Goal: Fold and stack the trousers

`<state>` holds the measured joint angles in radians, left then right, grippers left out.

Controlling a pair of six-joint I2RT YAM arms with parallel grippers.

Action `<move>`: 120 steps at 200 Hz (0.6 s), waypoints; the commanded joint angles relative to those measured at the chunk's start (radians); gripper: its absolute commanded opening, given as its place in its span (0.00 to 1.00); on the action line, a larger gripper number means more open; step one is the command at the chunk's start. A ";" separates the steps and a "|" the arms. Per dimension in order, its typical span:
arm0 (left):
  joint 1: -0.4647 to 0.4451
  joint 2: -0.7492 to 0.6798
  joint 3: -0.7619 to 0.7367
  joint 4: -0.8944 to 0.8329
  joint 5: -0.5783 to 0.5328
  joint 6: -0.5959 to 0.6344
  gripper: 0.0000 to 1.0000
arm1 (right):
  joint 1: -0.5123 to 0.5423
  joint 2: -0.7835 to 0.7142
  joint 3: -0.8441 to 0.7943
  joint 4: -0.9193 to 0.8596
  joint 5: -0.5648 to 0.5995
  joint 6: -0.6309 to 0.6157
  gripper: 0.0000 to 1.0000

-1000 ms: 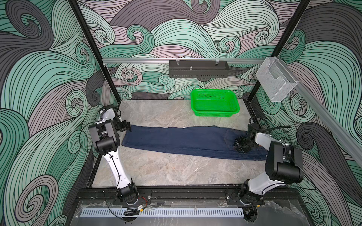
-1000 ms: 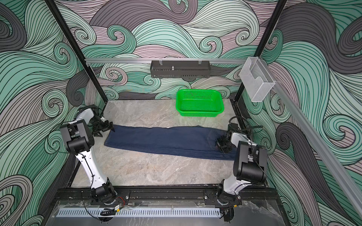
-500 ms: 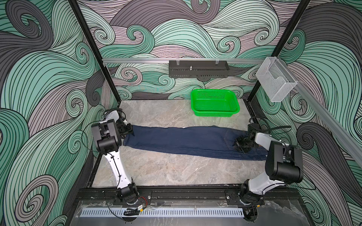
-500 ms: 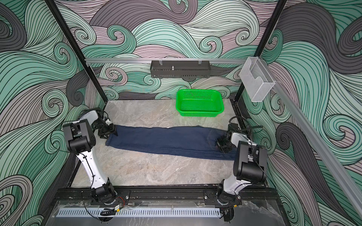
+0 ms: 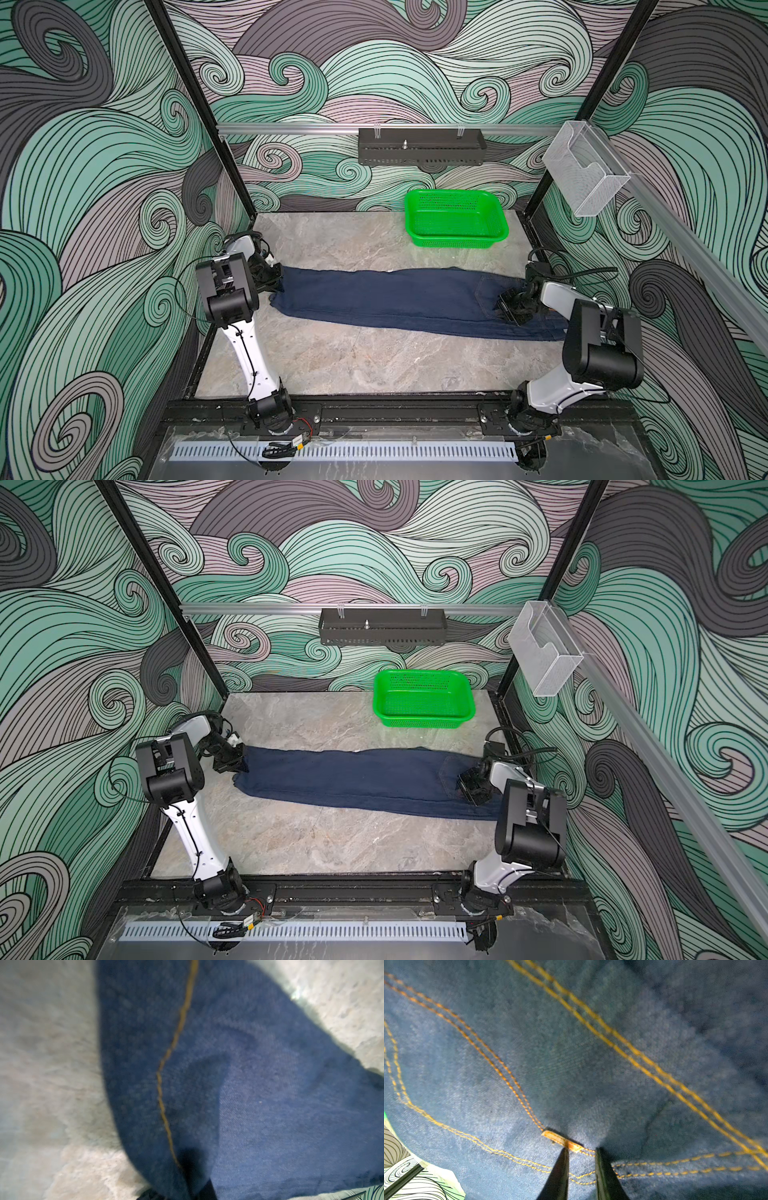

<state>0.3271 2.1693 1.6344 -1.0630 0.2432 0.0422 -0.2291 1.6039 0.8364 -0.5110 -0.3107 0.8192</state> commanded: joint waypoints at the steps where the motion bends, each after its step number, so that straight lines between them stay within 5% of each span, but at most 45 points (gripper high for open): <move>1: -0.009 -0.058 -0.008 -0.011 0.001 0.000 0.00 | 0.018 0.017 -0.016 -0.014 0.011 -0.004 0.24; 76: 0.020 -0.162 0.008 0.044 -0.269 -0.041 0.00 | 0.125 0.004 0.014 -0.017 0.016 0.032 0.25; 120: 0.062 -0.199 0.032 0.084 -0.398 -0.066 0.00 | 0.183 -0.052 0.071 -0.056 0.020 0.028 0.41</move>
<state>0.3553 2.0247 1.6249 -1.0164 -0.0284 0.0059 -0.0628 1.6005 0.8616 -0.5243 -0.3077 0.8497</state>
